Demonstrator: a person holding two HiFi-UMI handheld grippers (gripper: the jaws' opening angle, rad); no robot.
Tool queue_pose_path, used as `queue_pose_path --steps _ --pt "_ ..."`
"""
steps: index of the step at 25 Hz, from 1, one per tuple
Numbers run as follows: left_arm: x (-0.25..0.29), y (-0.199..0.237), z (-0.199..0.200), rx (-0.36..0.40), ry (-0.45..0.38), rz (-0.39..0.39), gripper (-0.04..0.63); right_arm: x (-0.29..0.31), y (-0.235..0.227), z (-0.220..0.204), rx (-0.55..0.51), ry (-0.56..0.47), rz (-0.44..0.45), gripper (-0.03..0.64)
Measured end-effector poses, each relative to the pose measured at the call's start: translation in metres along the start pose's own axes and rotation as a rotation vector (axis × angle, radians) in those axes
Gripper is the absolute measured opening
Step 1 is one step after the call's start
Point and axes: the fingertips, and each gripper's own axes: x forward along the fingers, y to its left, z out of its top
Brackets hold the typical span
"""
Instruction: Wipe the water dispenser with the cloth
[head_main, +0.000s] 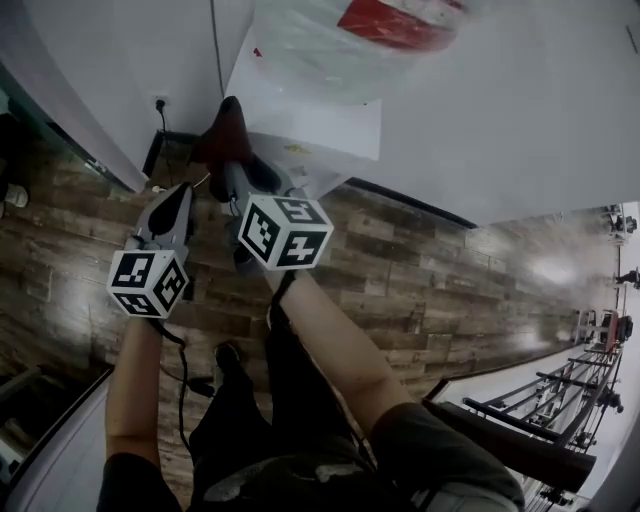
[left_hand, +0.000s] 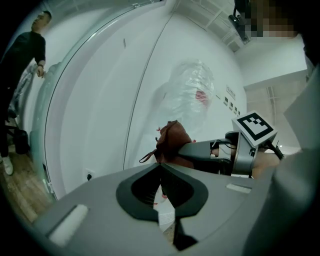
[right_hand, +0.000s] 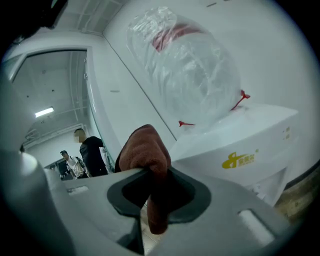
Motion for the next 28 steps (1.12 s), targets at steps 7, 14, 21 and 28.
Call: queue_pose_path --steps 7,14,21,28 --pt "-0.055 -0.058 0.031 0.033 -0.036 -0.061 0.018 -0.088 0.029 0.011 0.018 -0.05 -0.011 0.066" --pt "-0.099 -0.126 0.062 0.131 -0.081 -0.205 0.018 -0.205 0.061 0.048 -0.151 -0.169 -0.101 0.066" --pt "-0.15 -0.185 0.052 0.161 -0.063 -0.281 0.018 -0.311 0.061 0.032 -0.194 -0.179 -0.137 0.066" --pt "-0.205 -0.236 0.019 0.164 -0.055 -0.261 0.018 -0.41 0.032 -0.02 -0.157 -0.165 -0.193 0.066"
